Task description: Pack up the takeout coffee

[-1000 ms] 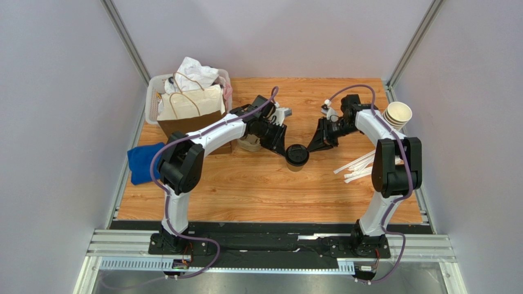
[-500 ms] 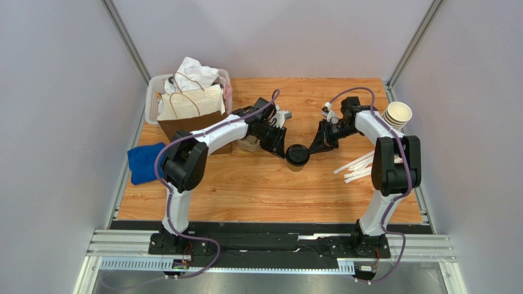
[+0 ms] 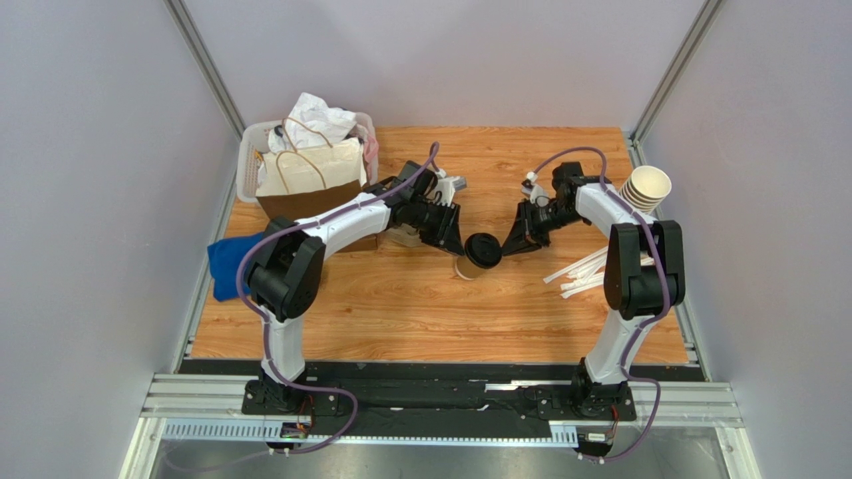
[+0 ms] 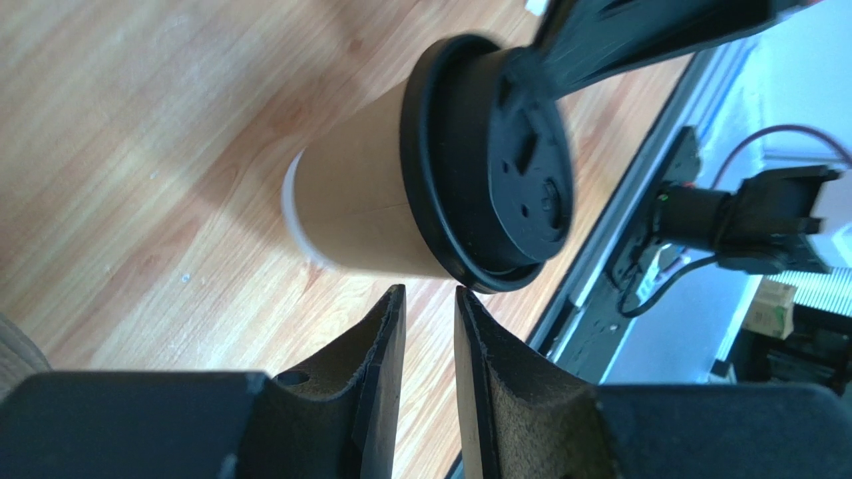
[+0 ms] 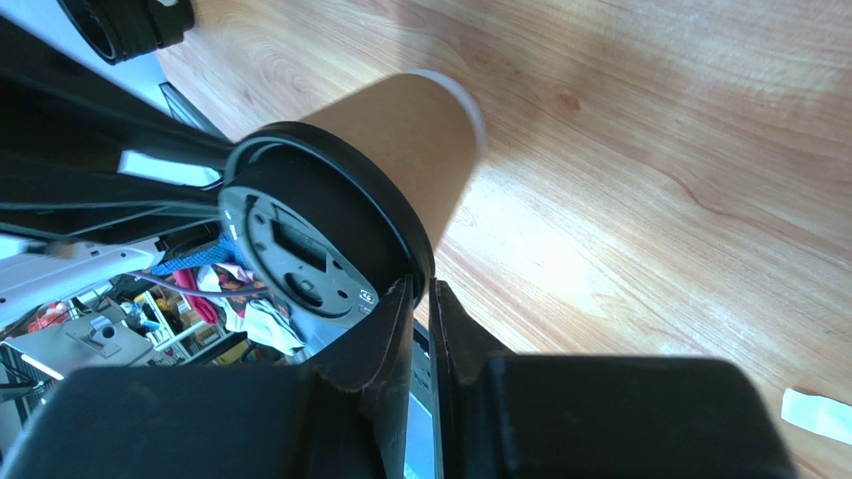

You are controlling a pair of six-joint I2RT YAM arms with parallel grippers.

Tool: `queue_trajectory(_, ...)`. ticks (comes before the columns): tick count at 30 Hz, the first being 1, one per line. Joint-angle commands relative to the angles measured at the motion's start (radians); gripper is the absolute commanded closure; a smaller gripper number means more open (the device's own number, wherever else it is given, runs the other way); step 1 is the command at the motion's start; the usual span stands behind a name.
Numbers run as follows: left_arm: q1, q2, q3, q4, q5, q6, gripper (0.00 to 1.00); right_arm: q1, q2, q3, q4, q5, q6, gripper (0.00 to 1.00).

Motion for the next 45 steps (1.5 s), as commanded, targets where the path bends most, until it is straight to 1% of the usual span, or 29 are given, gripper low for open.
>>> queue_trajectory(1, 0.005, -0.077, -0.009, 0.111, 0.062, -0.06, 0.67, 0.007, -0.015, -0.011, 0.021, 0.007, 0.006, 0.86)
queue_trajectory(6, 0.005, -0.074, -0.004, 0.118, 0.049, -0.064, 0.67, 0.009, -0.028, -0.014, 0.021, -0.006, 0.012, 0.86)
queue_trajectory(13, 0.016, -0.057, -0.018, 0.065, 0.019, -0.051, 0.68, 0.015, -0.033, -0.006, 0.024, -0.036, 0.015, 0.84)
queue_trajectory(15, 0.016, -0.067, -0.029, 0.06, 0.019, -0.026, 0.67, 0.015, -0.038, -0.003, 0.022, -0.042, 0.003, 0.8)
queue_trajectory(16, 0.016, -0.072, -0.03, 0.057, 0.019, -0.019, 0.66, 0.015, -0.041, 0.0, 0.022, -0.042, 0.001, 0.78)
queue_trajectory(17, 0.018, -0.077, -0.033, 0.055, 0.018, -0.008, 0.65, 0.015, -0.042, 0.003, 0.022, -0.046, -0.01, 0.73)
queue_trajectory(19, 0.016, -0.089, -0.032, 0.045, 0.016, 0.026, 0.61, 0.015, -0.051, 0.019, 0.018, -0.041, -0.023, 0.67)
queue_trajectory(20, 0.016, -0.089, -0.023, 0.039, 0.013, 0.038, 0.56, 0.015, -0.053, 0.025, 0.01, -0.035, -0.031, 0.63)
queue_trajectory(22, 0.018, -0.083, -0.003, 0.008, -0.02, 0.072, 0.5, 0.013, -0.061, 0.038, 0.002, -0.02, -0.051, 0.59)
queue_trajectory(25, 0.013, -0.049, 0.066, -0.05, -0.057, 0.106, 0.47, 0.015, -0.068, 0.068, -0.016, 0.002, -0.079, 0.52)
queue_trajectory(26, 0.008, -0.041, 0.088, -0.059, -0.069, 0.113, 0.46, 0.015, -0.068, 0.078, -0.024, 0.011, -0.088, 0.44)
queue_trajectory(27, 0.004, -0.023, 0.1, -0.075, -0.07, 0.133, 0.46, 0.013, -0.067, 0.092, -0.03, 0.02, -0.092, 0.4)
queue_trajectory(29, -0.01, -0.005, 0.128, -0.112, -0.077, 0.156, 0.36, 0.013, -0.05, 0.136, -0.054, 0.053, -0.14, 0.32)
queue_trajectory(30, -0.015, 0.003, 0.131, -0.116, -0.08, 0.176, 0.35, 0.016, -0.045, 0.146, -0.059, 0.065, -0.148, 0.31)
queue_trajectory(31, -0.018, 0.008, 0.137, -0.115, -0.08, 0.19, 0.12, 0.015, -0.038, 0.155, -0.064, 0.082, -0.163, 0.3)
queue_trajectory(33, -0.036, 0.015, 0.154, -0.118, -0.129, 0.234, 0.09, 0.015, -0.012, 0.175, -0.079, 0.086, -0.172, 0.3)
queue_trajectory(34, -0.042, 0.022, 0.18, -0.124, -0.146, 0.25, 0.01, 0.015, -0.005, 0.178, -0.082, 0.083, -0.171, 0.3)
queue_trajectory(35, -0.05, 0.031, 0.201, -0.135, -0.195, 0.265, 0.01, 0.015, 0.001, 0.178, -0.084, 0.079, -0.165, 0.3)
queue_trajectory(37, -0.07, 0.072, 0.273, -0.182, -0.238, 0.304, 0.01, 0.015, 0.01, 0.177, -0.082, 0.068, -0.155, 0.3)
queue_trajectory(40, -0.097, 0.121, 0.329, -0.214, -0.309, 0.334, 0.01, 0.009, 0.018, 0.177, -0.082, 0.059, -0.134, 0.3)
queue_trajectory(41, -0.105, 0.132, 0.336, -0.219, -0.344, 0.334, 0.01, 0.0, 0.018, 0.177, -0.082, 0.054, -0.123, 0.3)
queue_trajectory(42, -0.114, 0.156, 0.343, -0.224, -0.362, 0.365, 0.01, -0.002, 0.018, 0.175, -0.082, 0.053, -0.119, 0.3)
queue_trajectory(45, -0.133, 0.207, 0.376, -0.248, -0.431, 0.373, 0.01, -0.022, 0.016, 0.178, -0.082, 0.031, -0.1, 0.29)
